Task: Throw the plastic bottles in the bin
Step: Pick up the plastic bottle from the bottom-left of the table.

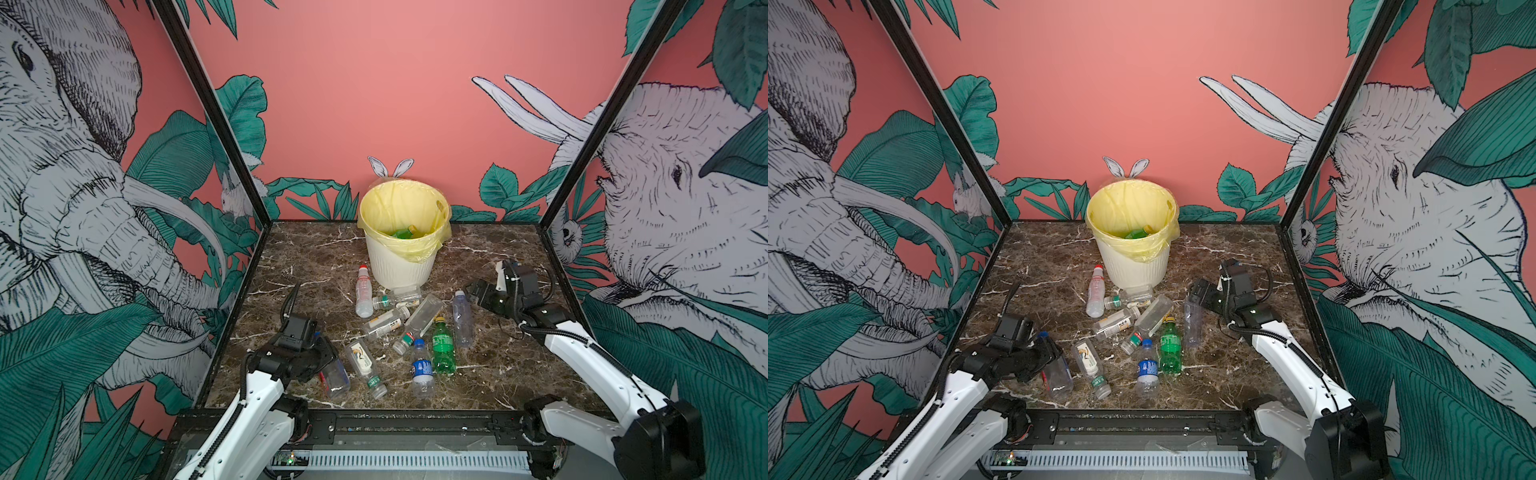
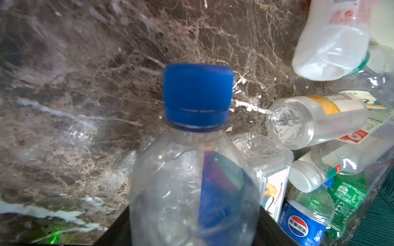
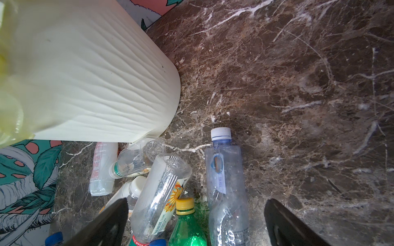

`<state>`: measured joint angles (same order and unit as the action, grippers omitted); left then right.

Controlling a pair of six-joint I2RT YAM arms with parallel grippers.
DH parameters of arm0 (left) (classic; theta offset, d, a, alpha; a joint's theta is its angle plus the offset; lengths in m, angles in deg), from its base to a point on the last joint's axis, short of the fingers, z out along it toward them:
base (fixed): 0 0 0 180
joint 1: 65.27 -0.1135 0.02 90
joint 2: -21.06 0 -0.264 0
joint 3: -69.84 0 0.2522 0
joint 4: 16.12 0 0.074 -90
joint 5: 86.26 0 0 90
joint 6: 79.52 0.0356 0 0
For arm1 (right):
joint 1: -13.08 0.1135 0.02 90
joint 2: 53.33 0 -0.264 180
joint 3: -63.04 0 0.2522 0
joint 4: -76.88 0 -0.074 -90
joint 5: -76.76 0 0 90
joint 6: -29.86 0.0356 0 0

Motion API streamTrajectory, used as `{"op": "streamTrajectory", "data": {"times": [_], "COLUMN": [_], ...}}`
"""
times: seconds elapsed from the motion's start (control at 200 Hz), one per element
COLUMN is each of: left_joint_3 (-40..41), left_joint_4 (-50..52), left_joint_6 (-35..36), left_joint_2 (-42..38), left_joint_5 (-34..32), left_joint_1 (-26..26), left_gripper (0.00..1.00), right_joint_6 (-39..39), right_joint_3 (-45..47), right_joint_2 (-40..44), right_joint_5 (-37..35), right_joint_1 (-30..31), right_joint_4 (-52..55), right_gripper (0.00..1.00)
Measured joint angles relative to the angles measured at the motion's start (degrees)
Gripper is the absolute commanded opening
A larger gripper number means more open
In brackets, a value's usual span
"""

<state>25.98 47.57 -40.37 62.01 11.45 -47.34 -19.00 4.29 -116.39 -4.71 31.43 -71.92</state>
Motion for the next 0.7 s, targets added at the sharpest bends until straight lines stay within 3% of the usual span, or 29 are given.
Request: {"op": "streamTrajectory", "data": {"times": [0.7], "left_joint_3": [-11.5], "left_joint_4": [-1.2], "left_joint_6": [5.6], "left_joint_2": [2.9], "left_joint_5": [-1.3], "left_joint_1": [0.0], "left_gripper": [0.65], "right_joint_6": [-0.7], "right_joint_3": [1.1], "right_joint_2": [-2.6], "right_joint_5": [1.3], "right_joint_1": [-0.7], "right_joint_4": [2.6], "right_gripper": [0.99]}}
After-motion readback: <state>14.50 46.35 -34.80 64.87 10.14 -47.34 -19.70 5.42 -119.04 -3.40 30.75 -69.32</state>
